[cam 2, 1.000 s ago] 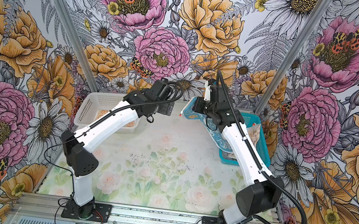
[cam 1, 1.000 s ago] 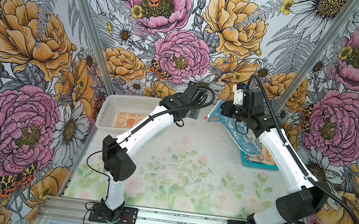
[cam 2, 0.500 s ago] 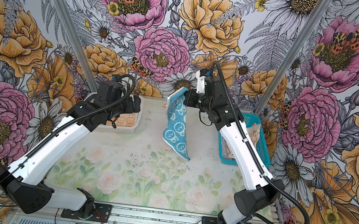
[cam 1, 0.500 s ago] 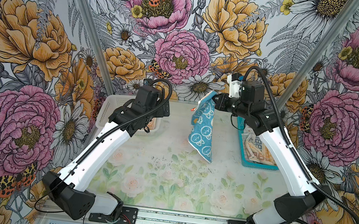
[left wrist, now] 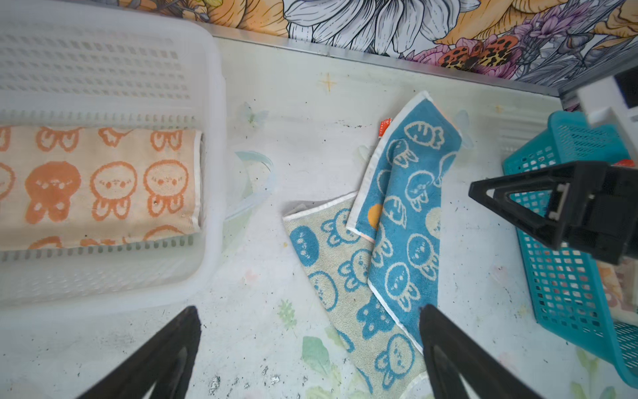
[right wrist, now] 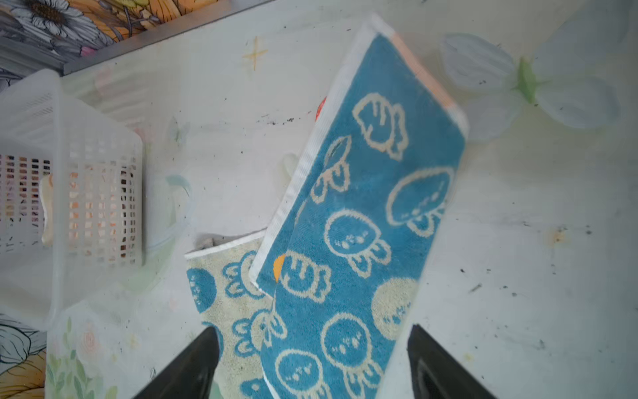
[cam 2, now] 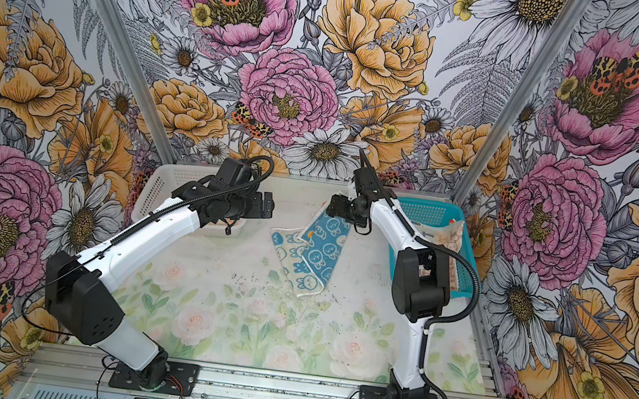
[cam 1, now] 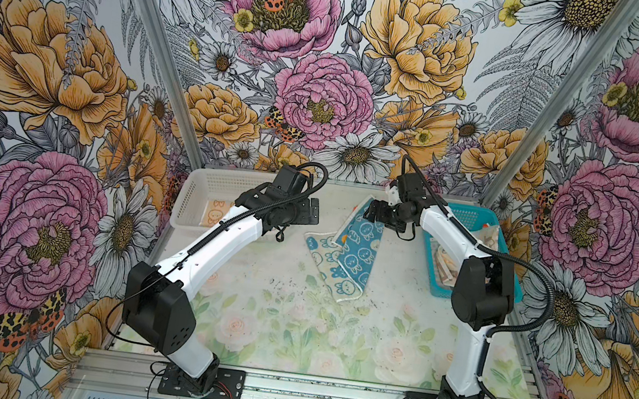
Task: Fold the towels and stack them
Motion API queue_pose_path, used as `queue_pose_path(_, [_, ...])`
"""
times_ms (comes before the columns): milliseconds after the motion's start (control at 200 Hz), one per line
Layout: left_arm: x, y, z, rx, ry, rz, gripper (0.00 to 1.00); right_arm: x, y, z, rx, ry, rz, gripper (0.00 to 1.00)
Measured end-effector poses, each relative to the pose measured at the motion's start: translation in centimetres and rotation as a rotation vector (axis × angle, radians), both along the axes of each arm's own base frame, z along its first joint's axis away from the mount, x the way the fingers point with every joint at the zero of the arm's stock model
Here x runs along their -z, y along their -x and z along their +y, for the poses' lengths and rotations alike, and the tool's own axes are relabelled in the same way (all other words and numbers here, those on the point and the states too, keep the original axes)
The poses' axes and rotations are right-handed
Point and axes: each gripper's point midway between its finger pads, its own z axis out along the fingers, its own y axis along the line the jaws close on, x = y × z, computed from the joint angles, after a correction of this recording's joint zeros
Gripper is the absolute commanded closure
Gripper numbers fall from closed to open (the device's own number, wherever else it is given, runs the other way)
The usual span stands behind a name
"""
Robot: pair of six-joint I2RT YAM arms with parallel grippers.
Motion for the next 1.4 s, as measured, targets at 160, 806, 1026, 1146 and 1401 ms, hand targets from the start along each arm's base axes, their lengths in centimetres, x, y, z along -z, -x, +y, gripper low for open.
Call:
queue_pose_path(160, [0.3,-0.6,0.9,-0.024,0.039,0.012,0.01,-0.1,6.1,2.9,-0.125,0.037,-0.001,0.12])
queue_pose_path(806, [5.1,1.3,0.1,-0.001,0.098,0.123,0.01,10.6,14.6,2.4,-0.223,0.375,0.152,0.56])
queue_pose_path(1026, [4.7,1.4,0.0,0.000,0.107,0.113,0.01,11.9,14.9,1.6,-0.215,0.417,0.175,0.81])
queue_pose_path(1146, [4.7,1.5,-0.2,0.004,0.108,0.111,0.01,12.0,14.8,1.4,-0.219,0.435,0.169,0.92])
queue_pose_path(1401, [4.6,1.6,-0.7,0.015,0.108,0.108,0.01,12.0,14.8,1.3,-0.219,0.437,0.169,0.68])
